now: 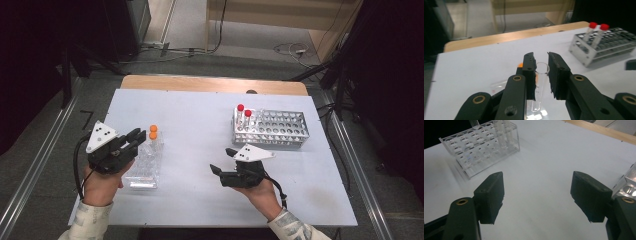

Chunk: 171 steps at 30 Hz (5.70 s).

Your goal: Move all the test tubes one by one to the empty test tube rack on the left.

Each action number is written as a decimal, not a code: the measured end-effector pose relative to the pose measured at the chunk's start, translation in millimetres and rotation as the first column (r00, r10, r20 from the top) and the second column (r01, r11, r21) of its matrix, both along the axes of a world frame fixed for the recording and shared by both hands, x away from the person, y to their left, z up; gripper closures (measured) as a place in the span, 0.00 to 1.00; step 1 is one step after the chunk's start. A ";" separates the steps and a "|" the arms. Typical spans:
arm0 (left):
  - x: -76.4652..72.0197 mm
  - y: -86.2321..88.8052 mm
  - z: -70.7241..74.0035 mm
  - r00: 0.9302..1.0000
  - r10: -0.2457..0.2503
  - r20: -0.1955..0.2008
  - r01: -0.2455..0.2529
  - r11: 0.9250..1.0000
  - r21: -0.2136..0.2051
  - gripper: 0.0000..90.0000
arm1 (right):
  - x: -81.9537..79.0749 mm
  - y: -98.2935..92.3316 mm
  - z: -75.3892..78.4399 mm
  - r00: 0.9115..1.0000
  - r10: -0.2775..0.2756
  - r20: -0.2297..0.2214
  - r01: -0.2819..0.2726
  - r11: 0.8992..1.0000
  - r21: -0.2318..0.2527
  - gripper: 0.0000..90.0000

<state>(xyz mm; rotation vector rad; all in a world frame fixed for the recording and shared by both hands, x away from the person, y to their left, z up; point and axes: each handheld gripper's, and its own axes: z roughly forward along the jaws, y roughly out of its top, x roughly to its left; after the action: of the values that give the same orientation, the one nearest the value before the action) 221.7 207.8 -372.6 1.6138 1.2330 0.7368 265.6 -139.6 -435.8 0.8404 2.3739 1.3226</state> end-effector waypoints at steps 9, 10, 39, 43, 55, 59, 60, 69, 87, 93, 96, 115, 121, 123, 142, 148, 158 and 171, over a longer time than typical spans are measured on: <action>17.6 13.7 -9.0 0.998 0.067 0.001 -0.067 0.998 -0.015 0.85 | 1.8 -2.7 -1.2 1.000 -0.014 -0.001 0.014 1.000 0.004 0.29; 20.0 13.7 -9.6 0.998 0.070 0.005 -0.070 0.997 -0.017 0.85 | 1.9 -2.7 -1.4 1.000 -0.016 -0.001 0.016 1.000 0.000 0.29; 60.1 1.5 -38.9 0.995 0.095 -0.010 -0.095 0.995 0.026 0.85 | 3.3 -3.8 -4.7 1.000 -0.030 0.001 0.030 1.000 -0.010 0.30; 61.7 -1.1 -45.0 0.995 0.096 -0.026 -0.095 0.995 0.036 0.85 | 2.5 -2.9 -3.7 1.000 -0.025 0.004 0.025 1.000 -0.006 0.30; 61.5 0.3 -48.0 0.994 0.100 -0.035 -0.100 0.995 0.009 0.76 | 3.7 -3.0 -6.4 1.000 -0.028 -0.006 0.028 1.000 -0.011 0.30; 59.6 5.4 -45.3 0.994 0.100 -0.033 -0.101 0.994 -0.039 0.73 | 4.3 -4.7 -5.1 0.999 -0.033 -0.001 0.033 0.999 -0.008 0.30; 59.0 6.2 -44.9 0.994 0.100 -0.034 -0.102 0.994 -0.051 0.72 | 4.6 -5.7 -4.3 0.999 -0.039 -0.004 0.039 0.999 -0.001 0.30; 53.0 9.4 -40.6 0.992 0.122 -0.031 -0.124 0.989 -0.082 0.52 | 11.1 -21.3 0.1 0.994 -0.105 0.019 0.105 0.994 0.004 0.31; 48.9 10.9 -35.6 0.990 0.132 -0.041 -0.136 0.985 -0.105 0.33 | 47.9 -74.7 8.9 0.936 -0.350 0.024 0.350 0.937 0.012 0.33; 45.1 12.9 -31.1 0.991 0.133 -0.033 -0.136 0.982 -0.129 0.33 | 56.9 -85.1 11.4 0.919 -0.394 0.026 0.394 0.919 0.028 0.35; 44.3 12.9 -30.9 0.991 0.132 -0.033 -0.135 0.982 -0.135 0.33 | 61.4 -90.1 13.5 0.912 -0.409 0.025 0.408 0.912 0.037 0.36; 40.9 6.3 -28.5 0.992 0.123 -0.025 -0.125 0.983 -0.132 0.33 | 114.0 -84.7 -3.9 0.865 -0.499 0.059 0.499 0.866 0.003 0.60; 40.7 7.9 -29.0 0.992 0.122 -0.026 -0.125 0.983 -0.133 0.34 | 130.8 -75.6 -7.2 0.851 -0.517 0.091 0.521 0.853 -0.018 0.67; 40.4 8.6 -28.6 0.992 0.125 -0.023 -0.127 0.982 -0.138 0.34 | 134.9 -74.3 -7.8 0.849 -0.521 0.083 0.525 0.851 -0.023 0.68; 39.7 3.0 -28.3 0.995 0.099 -0.022 -0.101 0.986 -0.136 0.34 | 143.6 -70.6 -17.1 0.842 -0.533 0.085 0.537 0.843 -0.027 0.81; 38.4 4.2 -27.4 0.995 0.101 -0.019 -0.103 0.985 -0.137 0.34 | 143.0 -70.6 -15.9 0.841 -0.534 0.082 0.537 0.843 -0.017 0.81; 35.4 0.6 -23.8 0.996 0.084 -0.009 -0.085 0.987 -0.137 0.32 | 135.4 -77.7 13.0 0.843 -0.531 0.086 0.527 0.847 0.064 0.82; 33.4 -4.1 -17.7 0.997 0.073 -0.017 -0.075 0.988 -0.138 0.24 | 107.2 -84.5 51.0 0.873 -0.474 0.112 0.461 0.879 0.123 0.82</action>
<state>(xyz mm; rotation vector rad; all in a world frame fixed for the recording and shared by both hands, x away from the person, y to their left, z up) 255.1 203.7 -390.3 1.4679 1.3290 0.6733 372.8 -224.1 -384.8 1.2143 1.8483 1.2415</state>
